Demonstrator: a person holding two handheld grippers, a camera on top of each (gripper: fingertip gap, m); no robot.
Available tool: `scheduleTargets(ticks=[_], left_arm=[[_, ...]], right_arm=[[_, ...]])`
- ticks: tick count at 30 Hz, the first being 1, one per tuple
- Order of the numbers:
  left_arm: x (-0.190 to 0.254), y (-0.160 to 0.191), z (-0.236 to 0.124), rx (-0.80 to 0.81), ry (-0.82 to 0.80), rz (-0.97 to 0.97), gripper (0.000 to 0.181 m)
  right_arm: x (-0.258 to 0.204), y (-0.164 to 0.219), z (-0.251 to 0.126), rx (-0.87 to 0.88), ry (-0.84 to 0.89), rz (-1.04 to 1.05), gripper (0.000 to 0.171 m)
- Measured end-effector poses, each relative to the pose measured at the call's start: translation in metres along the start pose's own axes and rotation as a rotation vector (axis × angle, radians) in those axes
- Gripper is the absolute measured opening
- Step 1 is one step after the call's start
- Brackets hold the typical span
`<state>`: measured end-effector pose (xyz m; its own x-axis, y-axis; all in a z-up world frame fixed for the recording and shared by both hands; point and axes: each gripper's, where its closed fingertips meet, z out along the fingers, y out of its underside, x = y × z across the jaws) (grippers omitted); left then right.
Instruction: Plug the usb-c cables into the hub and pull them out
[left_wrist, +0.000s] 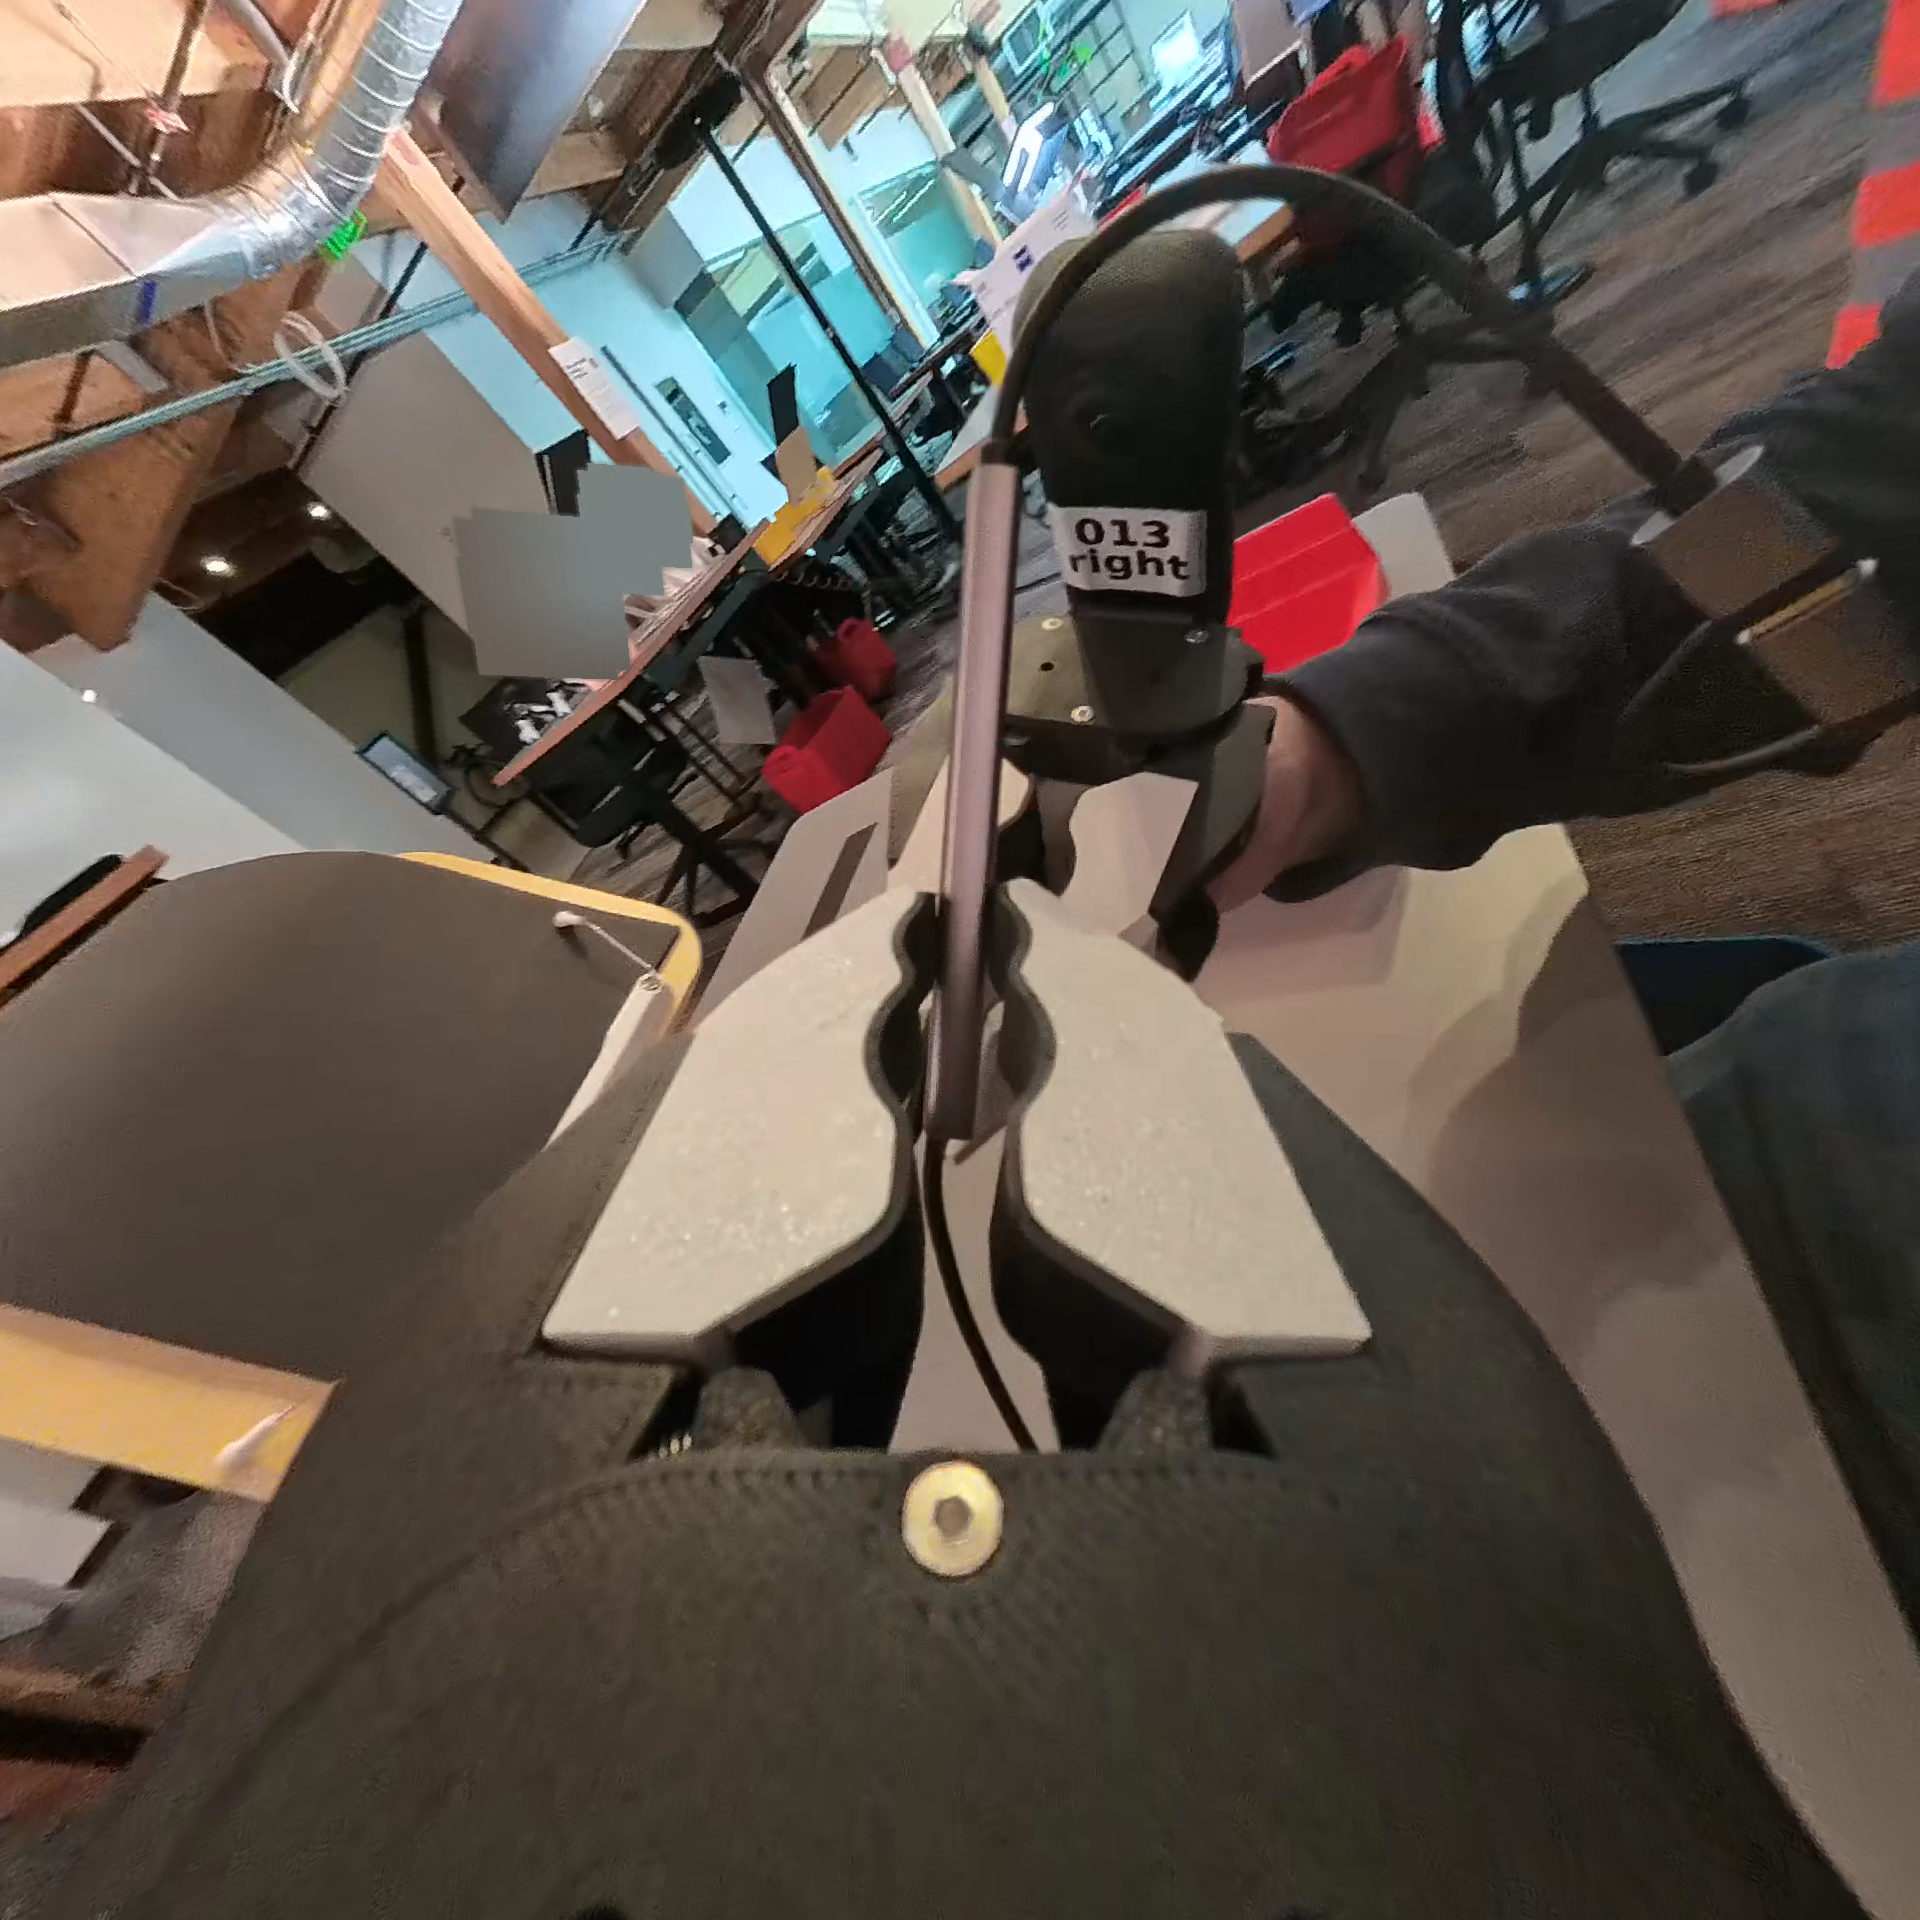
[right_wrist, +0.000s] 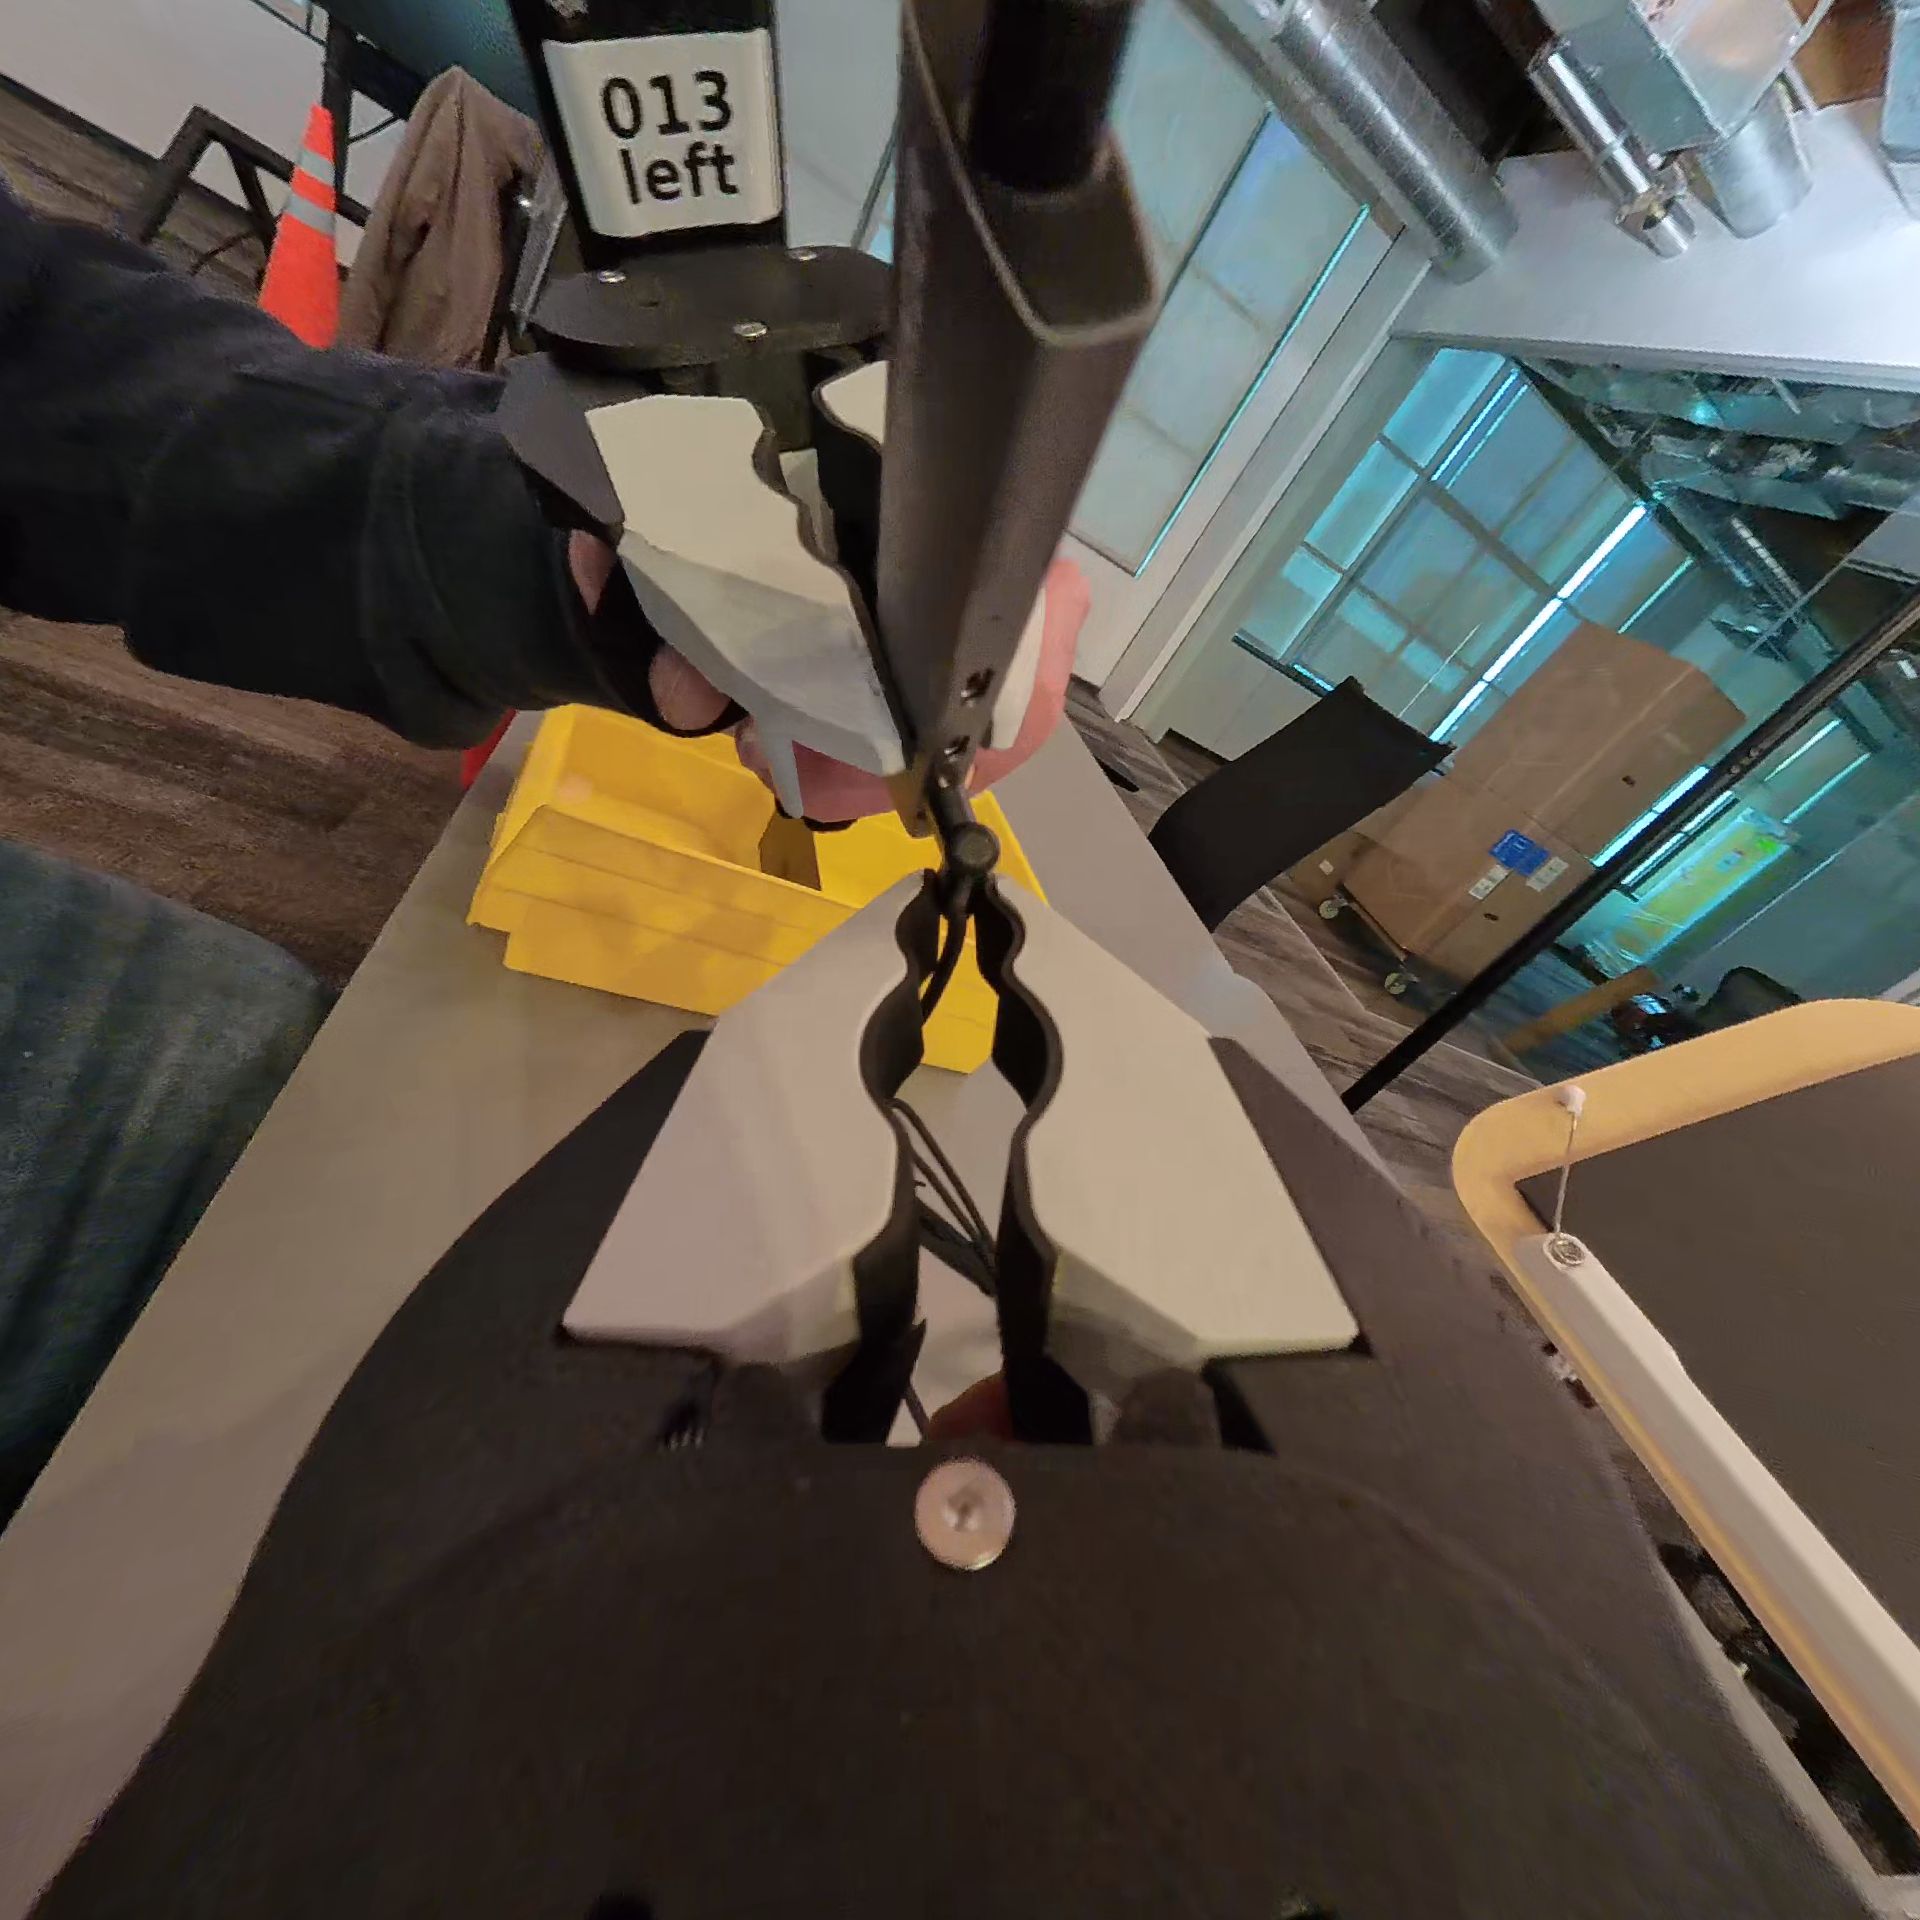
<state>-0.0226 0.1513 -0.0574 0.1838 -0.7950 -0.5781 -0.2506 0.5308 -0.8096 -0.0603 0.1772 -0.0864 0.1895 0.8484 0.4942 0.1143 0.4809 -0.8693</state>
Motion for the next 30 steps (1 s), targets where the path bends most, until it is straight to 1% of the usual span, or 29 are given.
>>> scheduleTargets(ticks=[3, 6, 9, 13, 14, 16, 17, 22, 24, 26, 28, 30], left_arm=[[0.0, -0.002, -0.003, 0.024, 0.027, -0.045, 0.009], [-0.001, 0.003, -0.004, -0.007, 0.008, -0.015, 0.01], [-0.001, 0.015, -0.002, -0.093, -0.048, 0.092, 0.012], [-0.001, 0.031, 0.003, -0.178, -0.094, 0.157, 0.02], [0.0, 0.036, 0.004, -0.208, -0.102, 0.181, 0.019], [-0.003, 0.04, 0.007, -0.258, -0.153, 0.244, 0.011], [-0.004, 0.042, 0.007, -0.278, -0.171, 0.274, 0.01], [-0.007, 0.046, 0.008, -0.318, -0.206, 0.325, 0.01], [-0.006, 0.043, 0.008, -0.297, -0.207, 0.342, 0.01], [-0.006, 0.042, 0.007, -0.313, -0.205, 0.373, 0.01], [-0.009, 0.046, 0.006, -0.356, -0.216, 0.411, 0.01], [-0.011, 0.047, 0.005, -0.361, -0.227, 0.432, 0.01]], right_arm=[[0.0, 0.001, -0.003, -0.052, -0.007, -0.02, 0.003], [0.006, 0.007, -0.007, -0.158, 0.052, -0.091, 0.003], [0.01, 0.009, -0.012, -0.225, 0.11, -0.151, 0.003], [0.014, 0.013, -0.017, -0.316, 0.181, -0.233, 0.003], [0.015, 0.016, -0.018, -0.35, 0.195, -0.266, 0.003], [0.015, 0.021, -0.019, -0.408, 0.217, -0.32, 0.003], [0.016, 0.022, -0.019, -0.429, 0.232, -0.338, 0.003], [0.018, 0.021, -0.022, -0.452, 0.271, -0.362, 0.003], [0.017, 0.018, -0.023, -0.422, 0.269, -0.36, 0.003], [0.015, 0.014, -0.026, -0.398, 0.255, -0.337, 0.005], [0.014, 0.009, -0.029, -0.39, 0.246, -0.337, 0.011], [0.01, 0.008, -0.031, -0.411, 0.212, -0.329, 0.017]])
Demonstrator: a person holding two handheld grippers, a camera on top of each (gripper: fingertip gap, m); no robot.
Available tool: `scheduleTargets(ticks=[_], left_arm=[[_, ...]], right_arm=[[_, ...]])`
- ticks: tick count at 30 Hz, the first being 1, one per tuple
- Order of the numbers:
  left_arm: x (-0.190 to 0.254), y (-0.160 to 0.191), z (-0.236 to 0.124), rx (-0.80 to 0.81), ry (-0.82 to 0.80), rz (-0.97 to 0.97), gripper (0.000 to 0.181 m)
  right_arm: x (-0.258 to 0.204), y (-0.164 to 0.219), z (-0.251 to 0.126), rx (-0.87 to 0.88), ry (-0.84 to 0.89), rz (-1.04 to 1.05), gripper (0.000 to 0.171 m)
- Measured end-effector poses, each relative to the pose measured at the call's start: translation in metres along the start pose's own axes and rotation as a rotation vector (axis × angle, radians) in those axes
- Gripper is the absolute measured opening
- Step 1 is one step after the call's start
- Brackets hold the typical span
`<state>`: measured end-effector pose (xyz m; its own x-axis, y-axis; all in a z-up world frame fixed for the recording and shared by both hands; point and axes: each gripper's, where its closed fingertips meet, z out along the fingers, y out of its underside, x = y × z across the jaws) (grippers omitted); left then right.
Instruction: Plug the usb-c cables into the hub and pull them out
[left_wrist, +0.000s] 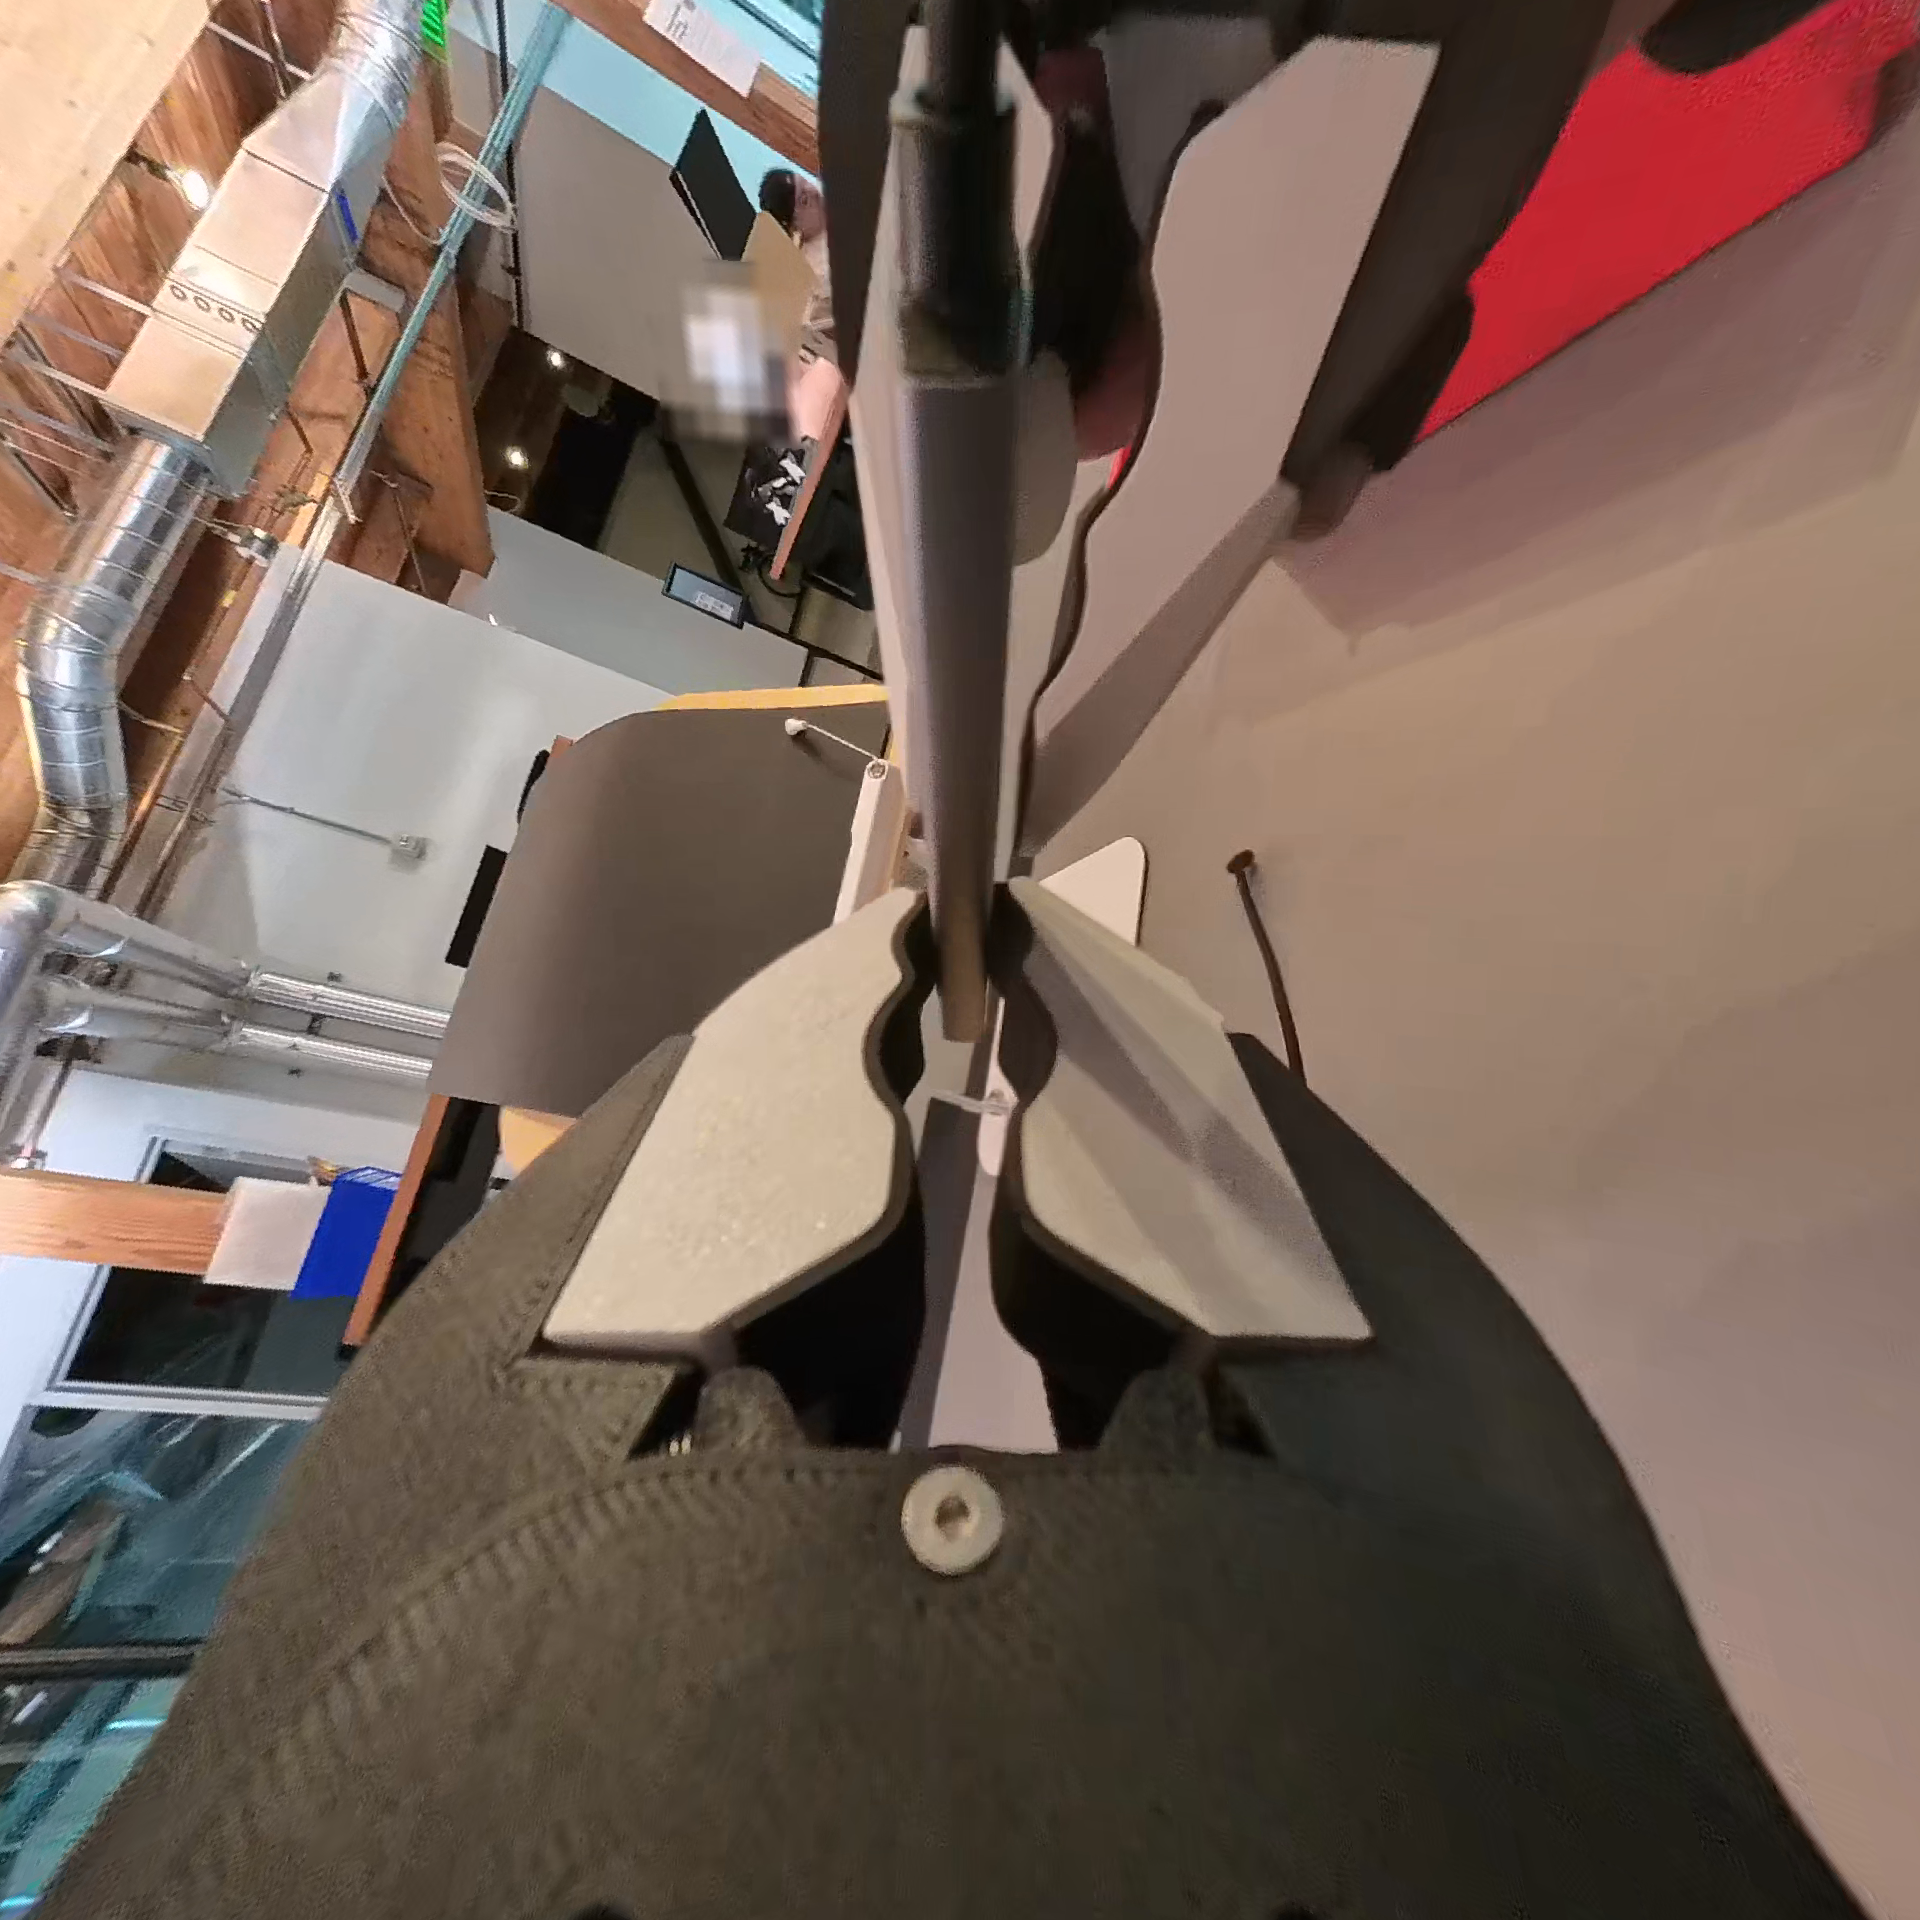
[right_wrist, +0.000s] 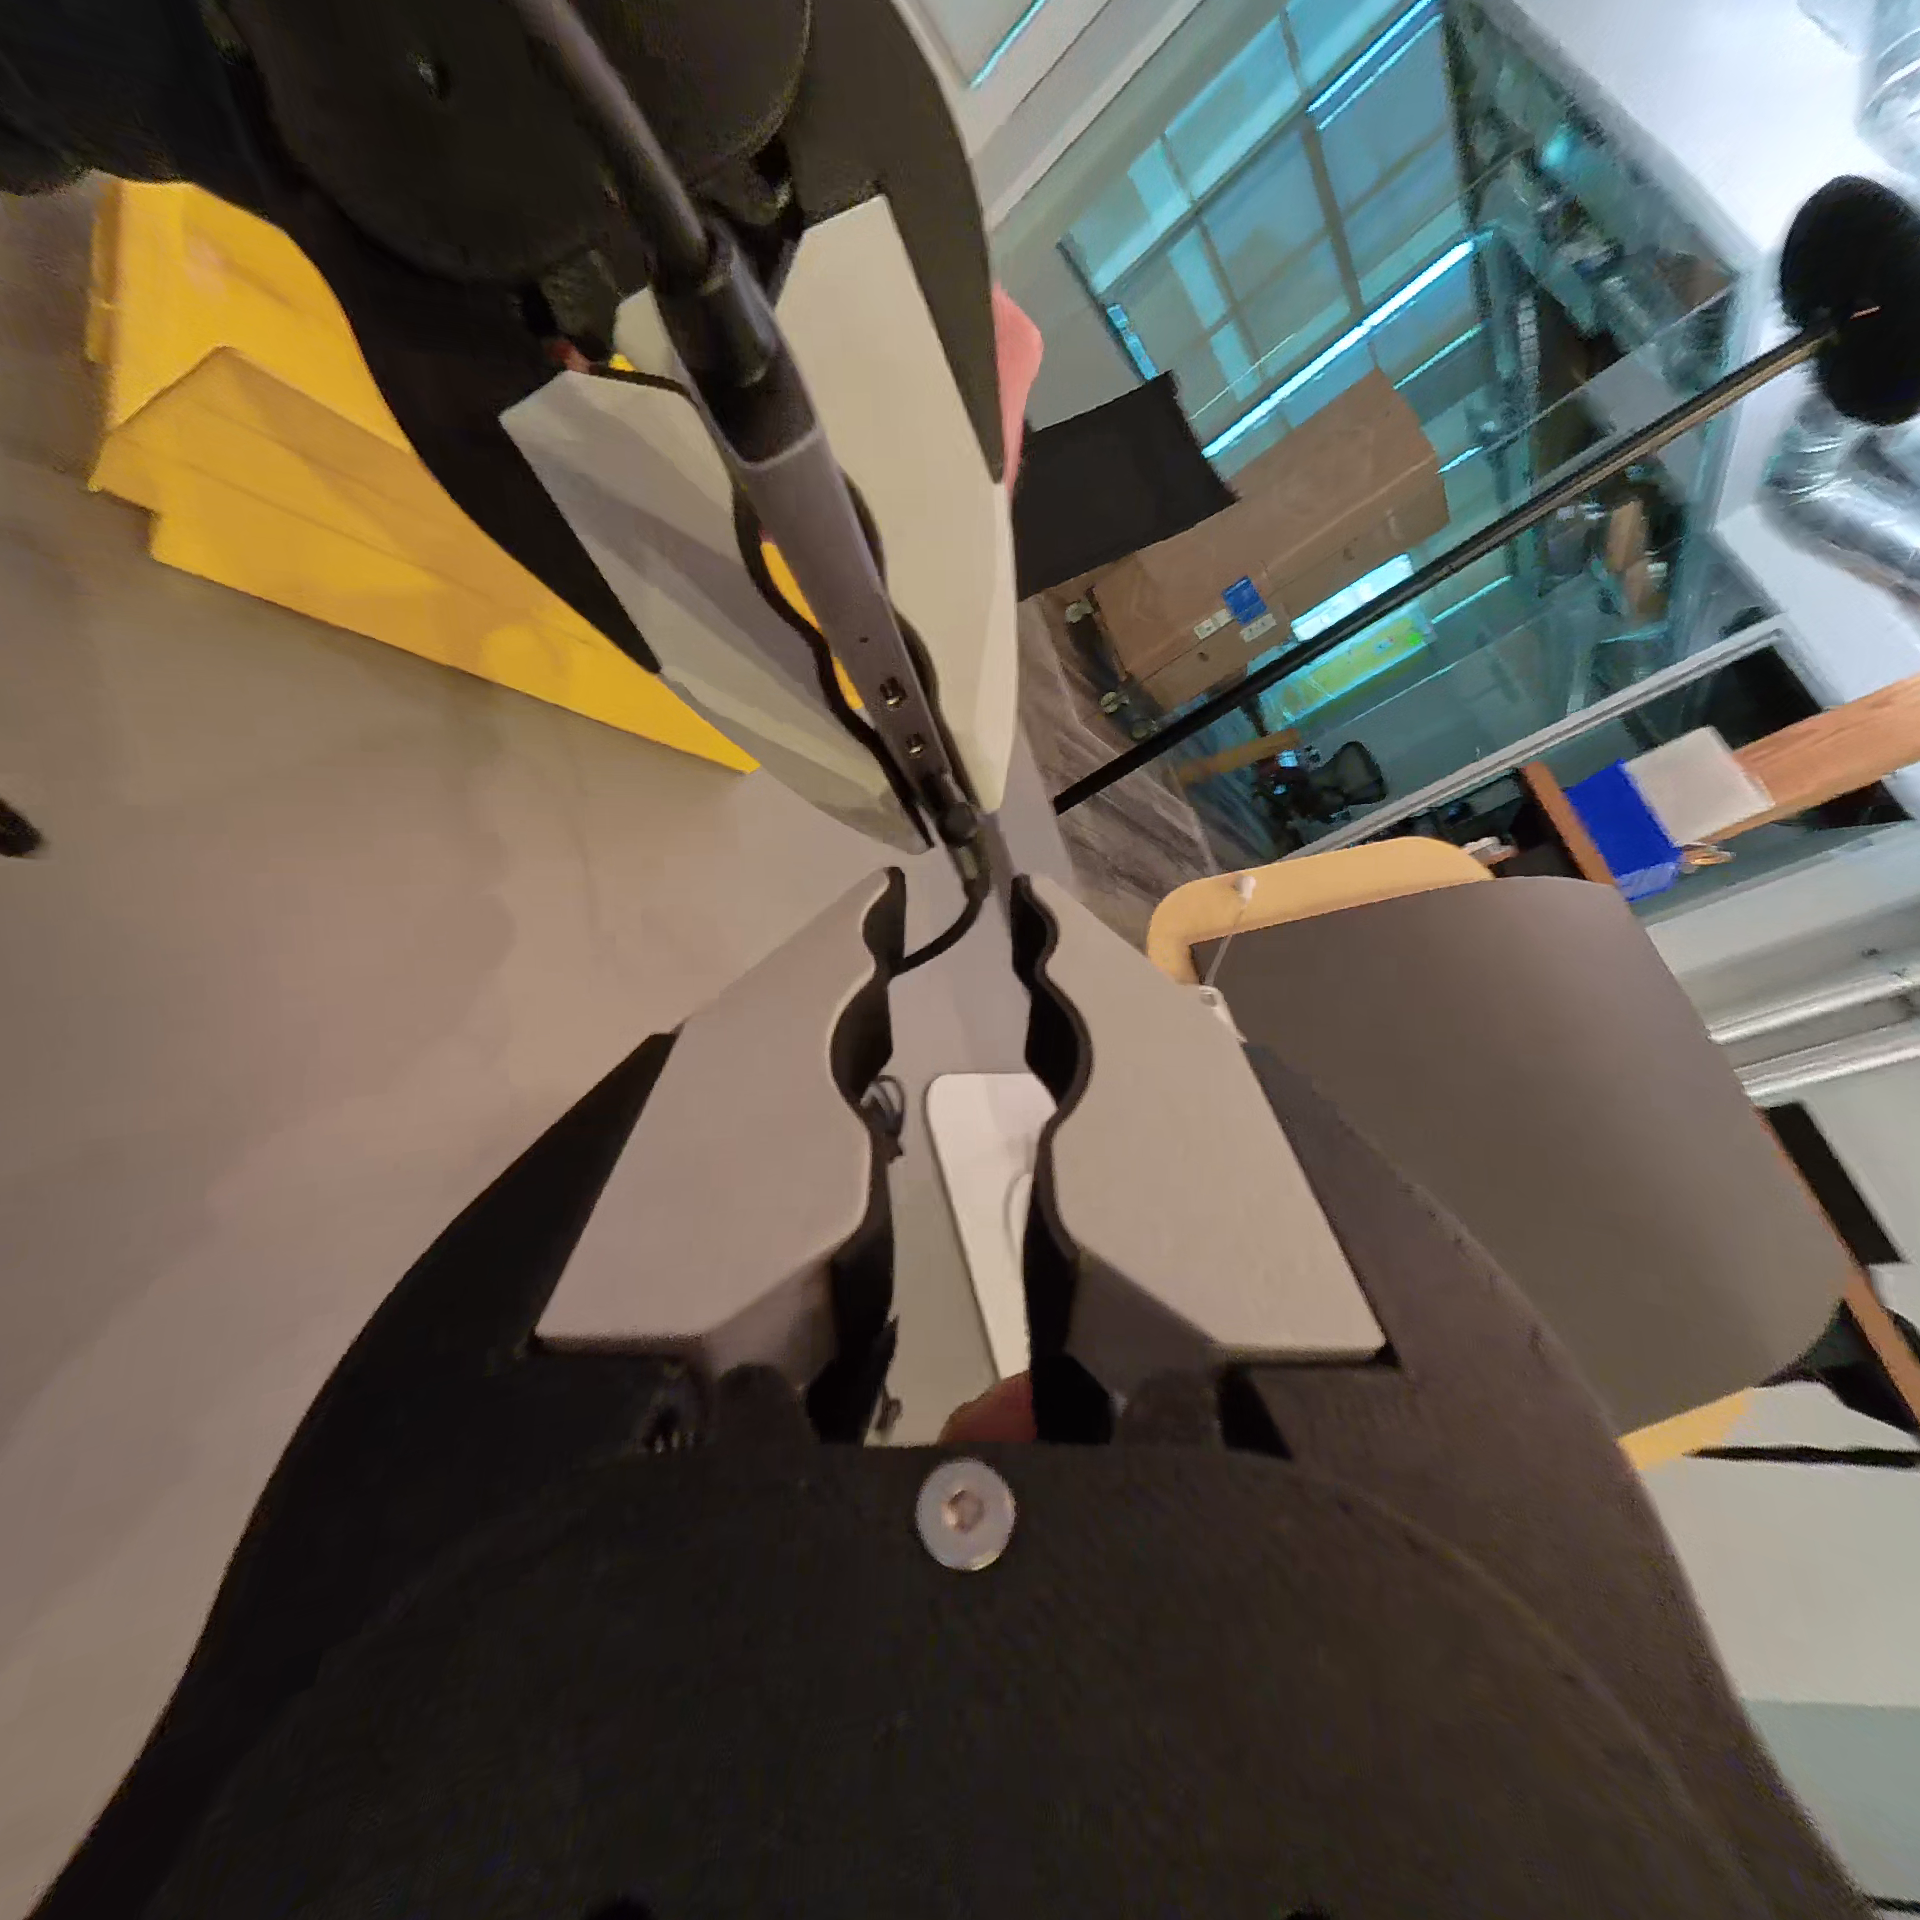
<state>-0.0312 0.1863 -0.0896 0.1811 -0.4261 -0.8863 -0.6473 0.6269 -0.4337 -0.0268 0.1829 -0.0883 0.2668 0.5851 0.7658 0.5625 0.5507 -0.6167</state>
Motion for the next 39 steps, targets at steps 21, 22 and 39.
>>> scheduleTargets(ticks=[21, 22, 39], left_arm=[[0.015, -0.001, -0.002, -0.053, 0.103, 0.083, 0.009], [0.015, 0.0, -0.002, -0.058, 0.097, 0.078, 0.009], [0.014, -0.007, 0.002, -0.113, 0.019, 0.112, 0.009]], right_arm=[[-0.016, -0.008, 0.0, 0.004, -0.003, -0.28, 0.004], [-0.016, -0.007, 0.0, 0.001, -0.004, -0.269, 0.005], [-0.01, 0.005, 0.0, -0.084, 0.045, -0.258, 0.005]])
